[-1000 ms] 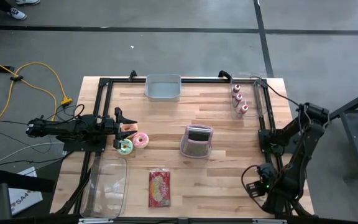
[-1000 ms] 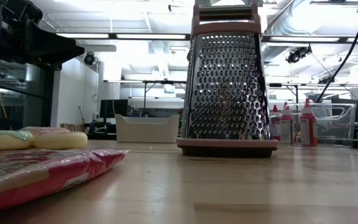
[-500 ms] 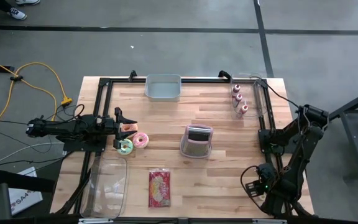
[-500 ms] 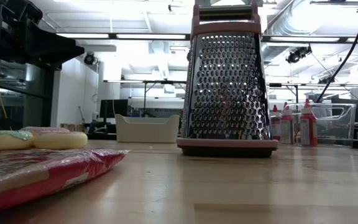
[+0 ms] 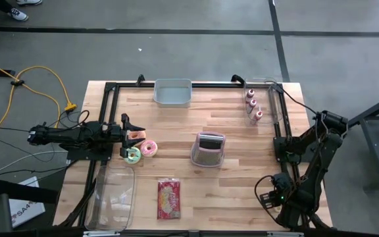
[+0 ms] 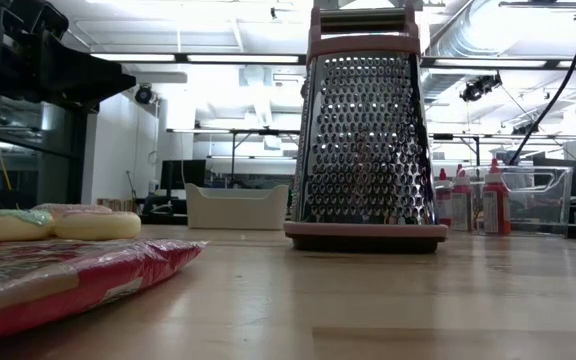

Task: Pick & Place Food Item
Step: Put the violet food coloring into the right transparent bin

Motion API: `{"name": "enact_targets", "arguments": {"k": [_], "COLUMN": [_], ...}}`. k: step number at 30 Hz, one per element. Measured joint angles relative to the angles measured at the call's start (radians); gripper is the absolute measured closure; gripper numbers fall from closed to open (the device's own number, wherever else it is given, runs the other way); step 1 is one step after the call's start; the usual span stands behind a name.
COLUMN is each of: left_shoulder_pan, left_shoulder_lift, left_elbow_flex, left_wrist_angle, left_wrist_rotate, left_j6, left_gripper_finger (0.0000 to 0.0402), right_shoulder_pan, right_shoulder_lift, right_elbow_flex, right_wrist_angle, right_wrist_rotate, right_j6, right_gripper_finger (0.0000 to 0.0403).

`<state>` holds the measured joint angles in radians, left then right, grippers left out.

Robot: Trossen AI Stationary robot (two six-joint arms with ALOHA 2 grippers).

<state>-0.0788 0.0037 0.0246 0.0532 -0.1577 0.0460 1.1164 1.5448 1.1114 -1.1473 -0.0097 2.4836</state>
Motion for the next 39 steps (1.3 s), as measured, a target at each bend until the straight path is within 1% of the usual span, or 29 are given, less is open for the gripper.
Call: {"name": "enact_targets", "arguments": {"k": [6,13,26,32,37,39], "left_shoulder_pan": [0.0,0.0,0.0,0.0,0.0,0.0], "left_shoulder_lift": [0.0,0.0,0.0,0.0,0.0,0.0], "left_elbow_flex": [0.0,0.0,0.0,0.0,0.0,0.0], "left_wrist_angle": [0.0,0.0,0.0,0.0,0.0,0.0], "left_wrist_rotate": [0.0,0.0,0.0,0.0,0.0,0.0], "left_j6": [0.0,0.0,0.0,0.0,0.0,0.0], "left_gripper_finger": [0.0214,0.0214,0.0214,0.0214,0.0214,0.0214], "right_shoulder_pan": [0.0,0.0,-0.005,-0.053,-0.101,-0.119], "right_shoulder_lift": [0.0,0.0,-0.011,-0.089,-0.181,-0.221], "right_elbow_flex": [0.0,0.0,0.0,0.0,0.0,0.0], "right_wrist_angle": [0.001,0.001,-0.012,-0.081,-0.165,-0.206], "right_wrist_rotate": [0.0,0.0,0.005,0.012,0.012,0.028], "right_j6": [0.0,0.0,-0.002,-0.065,-0.137,-0.164], "right_gripper_finger": [0.0277,0.0297,0.0296,0.0296,0.0296,0.0296]}}
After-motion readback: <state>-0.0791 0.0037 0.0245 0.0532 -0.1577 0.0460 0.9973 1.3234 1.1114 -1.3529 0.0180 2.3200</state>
